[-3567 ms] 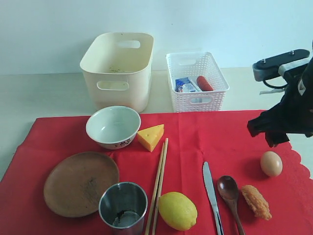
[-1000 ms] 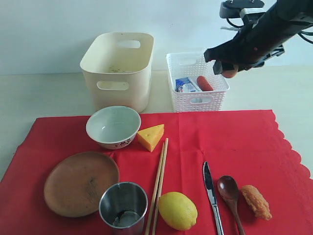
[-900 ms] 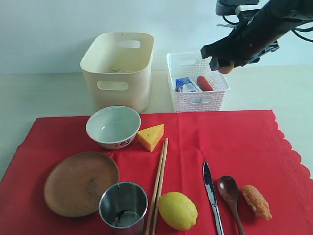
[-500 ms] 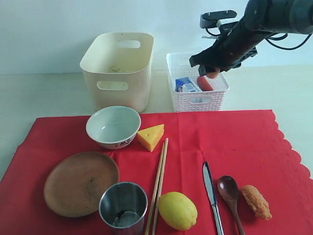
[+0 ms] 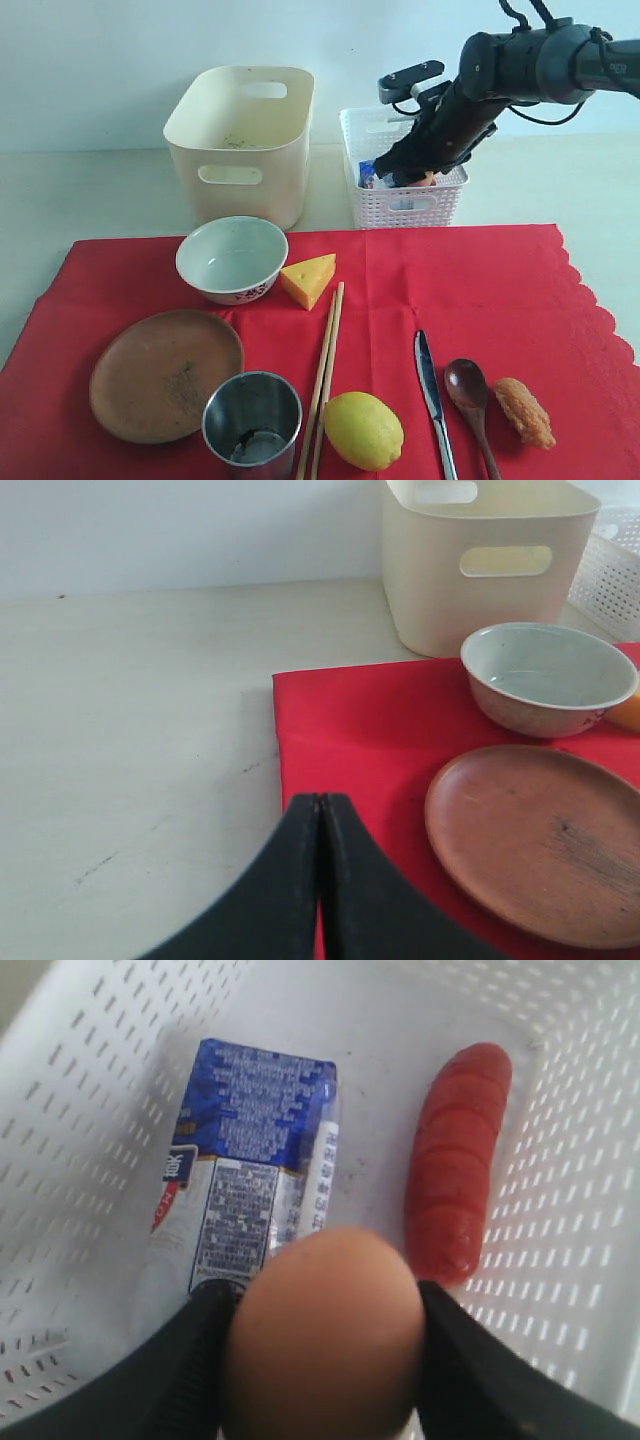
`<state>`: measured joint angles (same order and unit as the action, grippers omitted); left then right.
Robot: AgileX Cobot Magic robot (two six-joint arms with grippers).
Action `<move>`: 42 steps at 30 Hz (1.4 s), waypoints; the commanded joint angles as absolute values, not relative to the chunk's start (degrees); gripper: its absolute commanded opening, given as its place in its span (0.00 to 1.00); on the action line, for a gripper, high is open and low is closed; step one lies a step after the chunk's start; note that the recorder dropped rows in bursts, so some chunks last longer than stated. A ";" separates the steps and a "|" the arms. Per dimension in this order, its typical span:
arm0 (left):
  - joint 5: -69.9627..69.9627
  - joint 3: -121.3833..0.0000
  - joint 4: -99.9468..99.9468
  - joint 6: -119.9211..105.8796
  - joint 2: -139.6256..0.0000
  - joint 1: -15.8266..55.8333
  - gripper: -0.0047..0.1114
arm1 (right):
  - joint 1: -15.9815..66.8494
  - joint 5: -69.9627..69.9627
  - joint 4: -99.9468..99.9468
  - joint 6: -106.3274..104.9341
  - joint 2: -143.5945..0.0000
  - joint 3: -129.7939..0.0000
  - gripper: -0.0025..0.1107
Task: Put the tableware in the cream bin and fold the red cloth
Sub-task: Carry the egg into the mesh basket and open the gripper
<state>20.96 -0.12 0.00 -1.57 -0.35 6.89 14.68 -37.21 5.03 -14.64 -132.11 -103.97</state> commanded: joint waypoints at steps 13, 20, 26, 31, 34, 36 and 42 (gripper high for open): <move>20.36 0.00 -0.31 -1.39 0.00 6.75 0.04 | 14.62 -36.94 13.97 -14.84 -132.82 -104.58 0.68; 20.36 0.00 -0.31 -1.39 0.00 6.75 0.04 | 14.62 -38.16 22.95 -19.78 -132.82 -104.58 0.70; 20.36 0.00 -0.31 -1.39 0.00 6.75 0.04 | 14.62 -38.40 28.16 -24.49 -132.82 -104.58 0.85; 20.36 0.00 -0.31 -1.39 0.00 6.75 0.04 | 15.52 -38.66 29.81 -26.97 -132.82 -104.58 0.86; 20.36 0.00 -0.31 -1.39 0.00 6.75 0.04 | 17.37 -37.79 27.84 -27.57 -132.82 -104.58 0.86; 20.36 0.00 -0.31 -1.39 0.00 6.75 0.04 | 18.44 -36.66 26.56 -27.57 -132.82 -104.58 0.86; 20.36 0.00 -0.31 -1.39 0.00 6.75 0.04 | 18.98 -37.65 19.74 -20.69 -132.82 -107.61 0.86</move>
